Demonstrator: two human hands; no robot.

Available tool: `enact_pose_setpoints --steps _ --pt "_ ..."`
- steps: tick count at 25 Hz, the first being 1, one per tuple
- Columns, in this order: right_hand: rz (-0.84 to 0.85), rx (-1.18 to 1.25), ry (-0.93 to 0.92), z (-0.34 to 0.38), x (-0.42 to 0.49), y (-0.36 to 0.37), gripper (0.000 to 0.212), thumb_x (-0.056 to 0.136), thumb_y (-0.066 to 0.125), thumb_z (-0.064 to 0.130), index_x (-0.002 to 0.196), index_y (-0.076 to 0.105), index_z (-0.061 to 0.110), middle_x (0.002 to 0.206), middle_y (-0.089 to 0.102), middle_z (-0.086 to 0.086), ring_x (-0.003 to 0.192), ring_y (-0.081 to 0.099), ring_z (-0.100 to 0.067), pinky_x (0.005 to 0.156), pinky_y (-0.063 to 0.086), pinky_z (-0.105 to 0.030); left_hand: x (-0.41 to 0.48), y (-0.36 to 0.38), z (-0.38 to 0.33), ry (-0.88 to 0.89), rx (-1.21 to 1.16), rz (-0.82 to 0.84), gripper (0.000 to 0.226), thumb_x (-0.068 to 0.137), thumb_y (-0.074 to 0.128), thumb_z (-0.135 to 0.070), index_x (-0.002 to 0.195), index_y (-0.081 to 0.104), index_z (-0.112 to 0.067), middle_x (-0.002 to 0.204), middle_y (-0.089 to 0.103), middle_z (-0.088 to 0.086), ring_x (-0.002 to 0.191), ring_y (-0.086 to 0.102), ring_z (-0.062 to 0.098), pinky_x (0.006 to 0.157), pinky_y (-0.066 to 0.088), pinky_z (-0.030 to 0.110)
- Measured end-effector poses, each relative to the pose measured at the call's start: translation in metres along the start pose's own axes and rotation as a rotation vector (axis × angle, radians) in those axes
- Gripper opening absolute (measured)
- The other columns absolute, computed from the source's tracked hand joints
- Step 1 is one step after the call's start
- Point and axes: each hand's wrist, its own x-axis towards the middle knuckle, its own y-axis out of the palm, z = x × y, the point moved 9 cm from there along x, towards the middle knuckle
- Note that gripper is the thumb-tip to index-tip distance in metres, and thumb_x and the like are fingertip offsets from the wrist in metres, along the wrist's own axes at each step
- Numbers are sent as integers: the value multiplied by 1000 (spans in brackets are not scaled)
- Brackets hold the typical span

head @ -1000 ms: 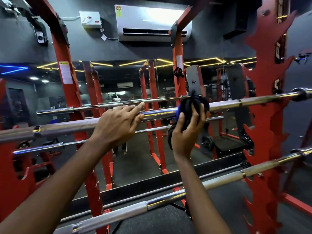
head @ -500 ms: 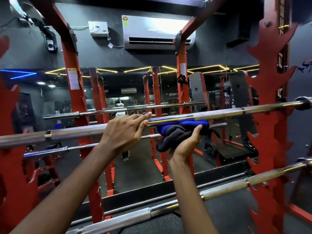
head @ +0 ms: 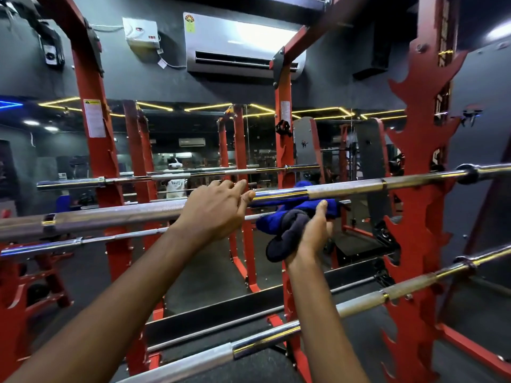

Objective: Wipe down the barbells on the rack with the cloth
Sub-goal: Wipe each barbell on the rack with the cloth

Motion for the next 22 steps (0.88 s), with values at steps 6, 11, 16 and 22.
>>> enact_pose_setpoints --steps 6,11,16,22 --pt "76 -436 -804 90 -99 1 42 99 68 20 138 62 6 147 47 -11 134 47 -17 108 30 -2 -3 1 -2 51 68 -75 59 106 14 -50 150 44 -23 129 66 3 105 65 25 70 44 37" --pt "217 -930 -1244 106 -102 29 41 98 68 21 138 64 11 149 53 -11 140 41 -29 122 29 -27 -7 -4 -5 56 97 -92 52 107 23 -47 146 50 -25 119 70 0 97 67 23 61 28 34" --pt "174 -944 -995 152 -37 26 46 99 50 44 129 67 13 139 58 -4 131 50 -23 112 44 -50 -11 -4 -8 83 63 -93 52 108 26 -47 143 54 -22 114 72 4 92 69 25 63 40 35" --pt "422 -1123 -1266 134 -57 37 43 99 57 41 134 64 18 143 55 -1 138 47 -25 118 34 -42 4 -2 -12 -8 -33 -60 48 105 26 -44 143 50 -25 136 60 4 119 58 24 78 40 37"
